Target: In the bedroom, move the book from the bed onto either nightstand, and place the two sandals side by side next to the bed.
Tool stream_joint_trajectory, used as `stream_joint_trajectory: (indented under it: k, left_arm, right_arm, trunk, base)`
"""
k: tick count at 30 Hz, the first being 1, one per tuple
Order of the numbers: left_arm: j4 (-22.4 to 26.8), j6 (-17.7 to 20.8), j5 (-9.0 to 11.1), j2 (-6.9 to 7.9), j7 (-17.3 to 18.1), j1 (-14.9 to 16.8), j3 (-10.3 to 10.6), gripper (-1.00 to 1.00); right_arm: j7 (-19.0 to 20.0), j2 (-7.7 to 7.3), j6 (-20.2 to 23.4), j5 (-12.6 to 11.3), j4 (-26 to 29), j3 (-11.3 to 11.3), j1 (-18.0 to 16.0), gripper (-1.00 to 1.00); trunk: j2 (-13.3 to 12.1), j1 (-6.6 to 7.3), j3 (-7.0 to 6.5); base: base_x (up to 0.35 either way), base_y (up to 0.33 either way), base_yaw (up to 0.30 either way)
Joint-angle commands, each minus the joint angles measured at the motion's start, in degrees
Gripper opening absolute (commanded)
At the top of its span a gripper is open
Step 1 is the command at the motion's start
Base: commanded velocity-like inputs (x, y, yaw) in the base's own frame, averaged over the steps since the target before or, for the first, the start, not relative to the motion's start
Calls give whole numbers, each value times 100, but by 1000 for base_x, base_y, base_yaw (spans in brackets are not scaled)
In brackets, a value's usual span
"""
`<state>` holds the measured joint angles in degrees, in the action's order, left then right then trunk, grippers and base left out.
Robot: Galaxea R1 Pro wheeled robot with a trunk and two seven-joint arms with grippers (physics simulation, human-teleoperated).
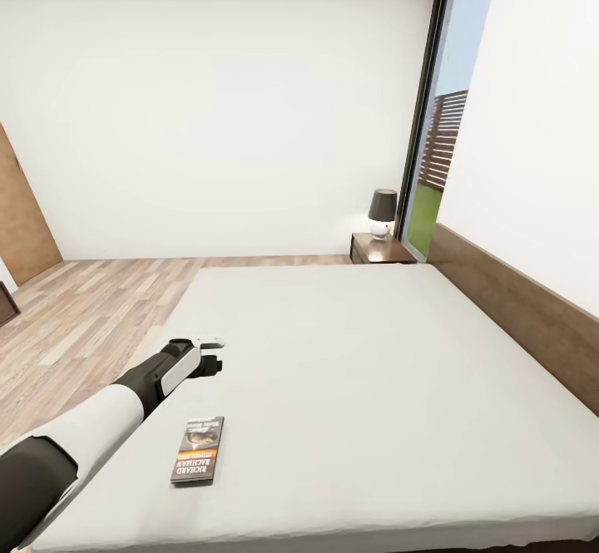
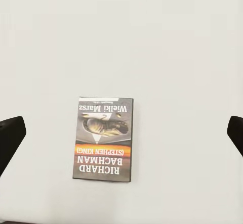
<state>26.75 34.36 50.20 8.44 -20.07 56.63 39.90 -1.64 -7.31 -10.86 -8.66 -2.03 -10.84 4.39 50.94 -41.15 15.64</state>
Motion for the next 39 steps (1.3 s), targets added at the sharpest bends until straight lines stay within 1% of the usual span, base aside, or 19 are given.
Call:
stream_joint_trajectory:
  k: [1, 39]
  left_arm:
    - [15, 10, 61, 8, -49, 5, 44, 100]
    - [15, 10, 61, 5, -49, 4, 44, 100]
  right_arm:
    - [-6, 1, -30, -57, -8, -49, -2, 100]
    - [-3, -8, -30, -56, -16, -49, 15, 100]
  trunk:
    - [5, -1, 6]
    - [5, -1, 13]
  base:
    - [0, 0, 0]
    - [0, 0, 0]
